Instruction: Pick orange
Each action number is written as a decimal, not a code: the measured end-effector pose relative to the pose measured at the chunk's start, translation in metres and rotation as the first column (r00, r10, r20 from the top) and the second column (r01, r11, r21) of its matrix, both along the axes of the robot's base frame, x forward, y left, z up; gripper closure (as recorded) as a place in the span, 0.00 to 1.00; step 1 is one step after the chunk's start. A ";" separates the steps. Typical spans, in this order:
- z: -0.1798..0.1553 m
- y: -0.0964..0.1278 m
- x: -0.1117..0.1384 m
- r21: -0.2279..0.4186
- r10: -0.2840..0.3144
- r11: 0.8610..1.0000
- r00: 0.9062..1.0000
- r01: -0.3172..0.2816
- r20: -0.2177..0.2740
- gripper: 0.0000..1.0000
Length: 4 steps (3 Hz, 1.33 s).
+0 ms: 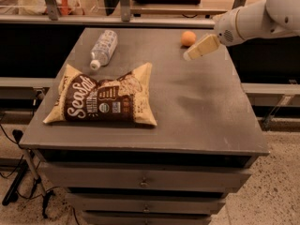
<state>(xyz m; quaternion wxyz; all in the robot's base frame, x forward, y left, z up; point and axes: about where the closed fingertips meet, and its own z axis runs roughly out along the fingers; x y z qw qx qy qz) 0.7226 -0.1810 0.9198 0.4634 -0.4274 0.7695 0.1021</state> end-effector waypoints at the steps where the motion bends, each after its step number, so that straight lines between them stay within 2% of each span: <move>1: -0.010 0.006 0.031 0.019 -0.094 0.995 0.995 0.093 0.043 0.00; 2: -0.018 0.005 0.059 0.029 -0.178 0.984 0.981 0.176 0.075 0.00; 3: -0.023 0.001 0.084 0.025 -0.244 0.970 0.966 0.243 0.086 0.00; 4: -0.031 -0.002 0.105 0.023 -0.284 0.959 0.956 0.283 0.078 0.00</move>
Offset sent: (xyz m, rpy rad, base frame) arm 0.0921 -0.0017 -0.0219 0.0256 -0.1232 -0.2888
